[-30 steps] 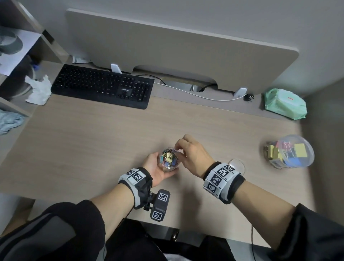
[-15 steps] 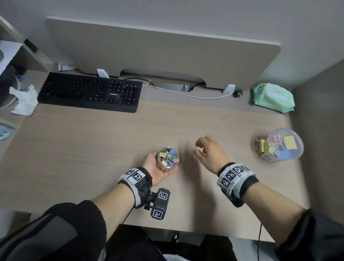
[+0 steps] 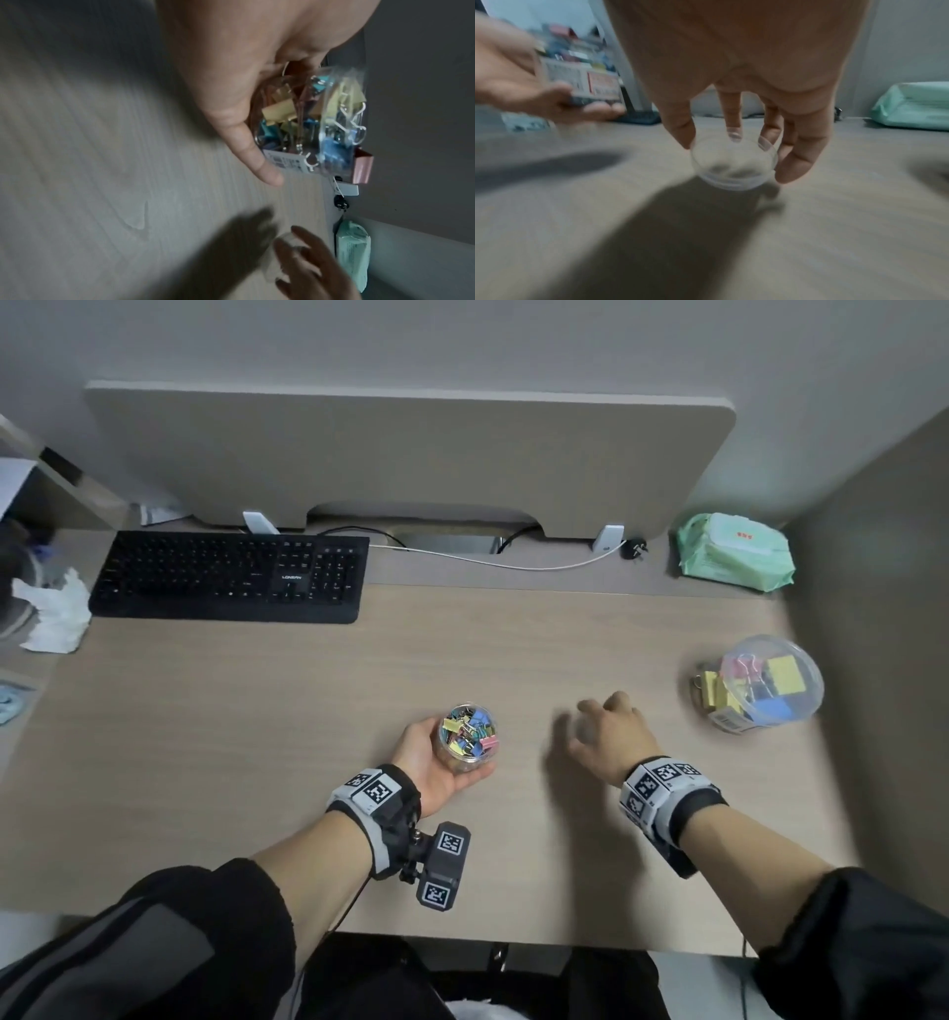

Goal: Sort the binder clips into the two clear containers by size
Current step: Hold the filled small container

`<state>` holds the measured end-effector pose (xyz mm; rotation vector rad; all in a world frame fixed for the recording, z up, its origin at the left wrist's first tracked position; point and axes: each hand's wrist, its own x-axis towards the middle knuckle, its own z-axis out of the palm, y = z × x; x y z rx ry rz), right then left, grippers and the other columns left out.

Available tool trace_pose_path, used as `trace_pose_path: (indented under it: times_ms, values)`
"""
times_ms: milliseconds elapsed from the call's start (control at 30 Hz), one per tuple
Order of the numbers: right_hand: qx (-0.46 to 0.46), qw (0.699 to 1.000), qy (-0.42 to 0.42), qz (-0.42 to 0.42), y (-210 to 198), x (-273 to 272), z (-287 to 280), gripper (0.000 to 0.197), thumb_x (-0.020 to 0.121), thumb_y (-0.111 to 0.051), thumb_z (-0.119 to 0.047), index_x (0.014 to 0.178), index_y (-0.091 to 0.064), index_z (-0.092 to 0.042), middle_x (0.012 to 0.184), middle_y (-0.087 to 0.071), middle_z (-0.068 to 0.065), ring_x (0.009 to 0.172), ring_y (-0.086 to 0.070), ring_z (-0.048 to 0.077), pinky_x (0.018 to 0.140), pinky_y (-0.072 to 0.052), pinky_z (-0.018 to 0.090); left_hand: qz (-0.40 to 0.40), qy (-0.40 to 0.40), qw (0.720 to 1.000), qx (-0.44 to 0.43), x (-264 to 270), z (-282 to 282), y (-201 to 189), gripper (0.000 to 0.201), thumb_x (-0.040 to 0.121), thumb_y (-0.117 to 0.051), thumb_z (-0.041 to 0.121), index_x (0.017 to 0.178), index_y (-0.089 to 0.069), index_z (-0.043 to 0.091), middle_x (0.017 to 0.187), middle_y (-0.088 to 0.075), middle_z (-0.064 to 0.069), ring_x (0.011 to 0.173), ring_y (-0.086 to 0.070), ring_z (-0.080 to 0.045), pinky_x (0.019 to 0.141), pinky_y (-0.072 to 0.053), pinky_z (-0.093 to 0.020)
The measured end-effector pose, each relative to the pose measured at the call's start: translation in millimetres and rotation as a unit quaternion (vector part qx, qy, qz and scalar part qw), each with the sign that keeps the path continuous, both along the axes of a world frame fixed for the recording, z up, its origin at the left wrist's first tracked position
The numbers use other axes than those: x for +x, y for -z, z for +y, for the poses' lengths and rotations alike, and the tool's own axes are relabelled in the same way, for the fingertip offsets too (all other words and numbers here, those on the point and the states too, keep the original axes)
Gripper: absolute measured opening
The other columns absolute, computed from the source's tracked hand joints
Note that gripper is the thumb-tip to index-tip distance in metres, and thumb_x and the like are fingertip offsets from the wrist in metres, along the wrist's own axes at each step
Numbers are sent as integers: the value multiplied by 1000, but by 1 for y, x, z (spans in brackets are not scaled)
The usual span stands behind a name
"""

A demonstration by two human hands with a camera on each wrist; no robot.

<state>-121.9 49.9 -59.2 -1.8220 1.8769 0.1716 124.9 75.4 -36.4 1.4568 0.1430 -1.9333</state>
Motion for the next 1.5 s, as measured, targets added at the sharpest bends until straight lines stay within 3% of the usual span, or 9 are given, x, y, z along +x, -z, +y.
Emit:
trace_pose_path:
  times_ms: [233,333,533,733,900,1033,1167,1333,1500]
  values:
    - [-152,958,4,-243,-81,67,-22,37,77,-70,-40,96,-50,-16,104,-47,1,85,-55,20,74,-43,30,22,-3,999,-43,16,-5,-24,51,108,-32,33,121,-67,-2,103,-76,-20,99,-71,-39,57,-63,-34]
    - [-192,931,-23,-308,-104,93,-23,32,75,-72,-37,82,-50,-15,95,-49,2,82,-51,17,76,-43,29,23,-26,997,-62,27,-5,-31,48,106,-34,31,124,-67,2,102,-75,-17,84,-75,-35,54,-62,-31]
    - [-152,919,-154,-329,-119,127,-8,28,77,-75,-27,75,-52,-12,112,-55,6,94,-52,14,85,-44,27,38,-59,994,-89,35,-5,-48,43,106,-33,26,102,-71,7,87,-75,-13,64,-73,-24,53,-62,-30]
    - [-148,911,-257,-287,-131,142,-7,28,83,-71,-29,87,-51,-10,115,-59,16,98,-58,31,85,-46,36,42,-37,992,-109,46,-1,-59,45,108,-37,39,111,-71,10,102,-75,-12,87,-66,-23,59,-62,-32]
    - [-105,912,-289,-271,-138,144,-9,49,83,-71,-22,125,-49,-13,123,-54,6,104,-55,24,90,-45,30,15,52,995,-83,55,1,-69,56,103,-42,56,99,-74,11,87,-70,-11,64,-66,-25,44,-53,-24]
    - [-89,897,-347,-259,-139,143,-9,62,81,-74,-22,137,-47,-14,133,-47,7,114,-52,21,96,-44,26,-10,121,989,-79,62,3,-71,54,102,-39,57,102,-70,13,83,-66,-9,63,-61,-26,40,-43,-23]
    - [-85,934,-250,-243,-141,139,-9,67,79,-75,-43,137,-49,-20,122,-52,4,99,-61,19,89,-52,33,-49,87,989,-111,57,0,-78,62,105,-38,56,123,-66,4,87,-68,-16,65,-62,-29,48,-52,-29]
    - [-40,940,-70,-331,-146,133,-8,63,79,-75,-41,133,-52,-20,111,-57,5,58,-65,13,45,-48,18,-61,31,982,-177,36,-4,-85,58,109,-36,50,120,-68,2,90,-76,-17,70,-65,-25,64,-52,-36]
    - [-47,947,-19,-317,-143,105,-2,56,78,-74,-40,126,-53,-21,103,-64,2,50,-64,14,43,-46,19,-50,79,978,-188,9,-8,-83,59,108,-39,50,132,-62,1,118,-72,-27,85,-69,-30,71,-59,-41]
